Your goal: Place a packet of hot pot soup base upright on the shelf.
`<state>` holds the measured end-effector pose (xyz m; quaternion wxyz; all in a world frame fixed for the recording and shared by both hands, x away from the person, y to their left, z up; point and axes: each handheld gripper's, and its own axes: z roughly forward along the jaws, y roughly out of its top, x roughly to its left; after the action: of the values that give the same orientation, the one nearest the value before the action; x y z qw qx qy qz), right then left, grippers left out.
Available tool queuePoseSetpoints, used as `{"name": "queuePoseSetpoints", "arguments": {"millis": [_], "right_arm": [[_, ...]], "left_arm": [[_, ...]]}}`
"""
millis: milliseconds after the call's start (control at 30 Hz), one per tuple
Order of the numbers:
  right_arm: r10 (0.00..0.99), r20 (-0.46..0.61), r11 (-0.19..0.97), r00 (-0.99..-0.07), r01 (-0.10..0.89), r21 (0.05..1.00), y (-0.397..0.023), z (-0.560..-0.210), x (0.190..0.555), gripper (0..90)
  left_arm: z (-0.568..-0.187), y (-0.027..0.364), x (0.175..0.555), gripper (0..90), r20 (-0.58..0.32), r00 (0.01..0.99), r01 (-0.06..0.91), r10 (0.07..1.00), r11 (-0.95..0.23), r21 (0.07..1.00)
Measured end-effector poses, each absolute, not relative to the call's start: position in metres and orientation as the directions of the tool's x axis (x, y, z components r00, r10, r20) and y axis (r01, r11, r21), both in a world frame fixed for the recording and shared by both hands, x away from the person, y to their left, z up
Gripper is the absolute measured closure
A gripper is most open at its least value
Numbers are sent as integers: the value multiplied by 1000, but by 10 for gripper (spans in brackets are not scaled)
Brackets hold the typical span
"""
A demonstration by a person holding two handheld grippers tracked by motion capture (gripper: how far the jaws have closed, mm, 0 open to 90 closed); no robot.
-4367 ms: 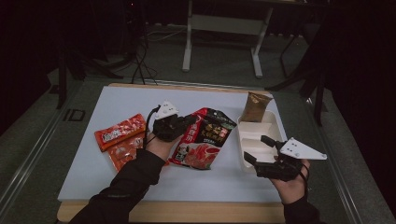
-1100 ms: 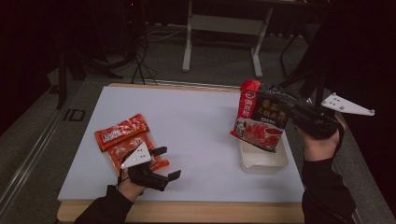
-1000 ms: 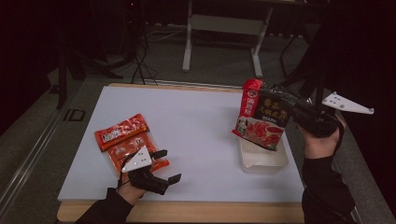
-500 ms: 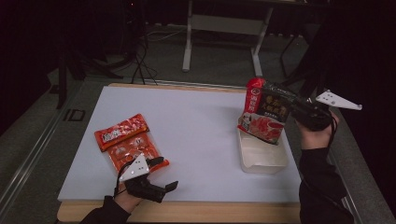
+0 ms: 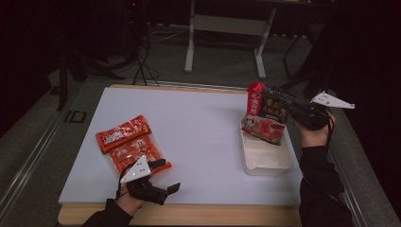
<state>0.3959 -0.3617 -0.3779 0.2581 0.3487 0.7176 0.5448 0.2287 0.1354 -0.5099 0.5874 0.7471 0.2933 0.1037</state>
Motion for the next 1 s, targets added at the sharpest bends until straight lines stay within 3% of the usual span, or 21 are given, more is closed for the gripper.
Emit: {"name": "queuePoseSetpoints", "arguments": {"millis": [400,800,1000], "right_arm": [[716,35,179,-697,232,956,-358,-385,402,752],[730,71,191,-680,302,934,-358,-410,404,735],[734,119,134,-669,314,940,-372,-421,400,720]], "left_arm": [[-511,135,229,13,-197,806,319,558,-130,939],[-512,136,228,13,-198,807,319,556,-130,939],[-512,135,229,13,-207,806,325,554,-122,938]]}}
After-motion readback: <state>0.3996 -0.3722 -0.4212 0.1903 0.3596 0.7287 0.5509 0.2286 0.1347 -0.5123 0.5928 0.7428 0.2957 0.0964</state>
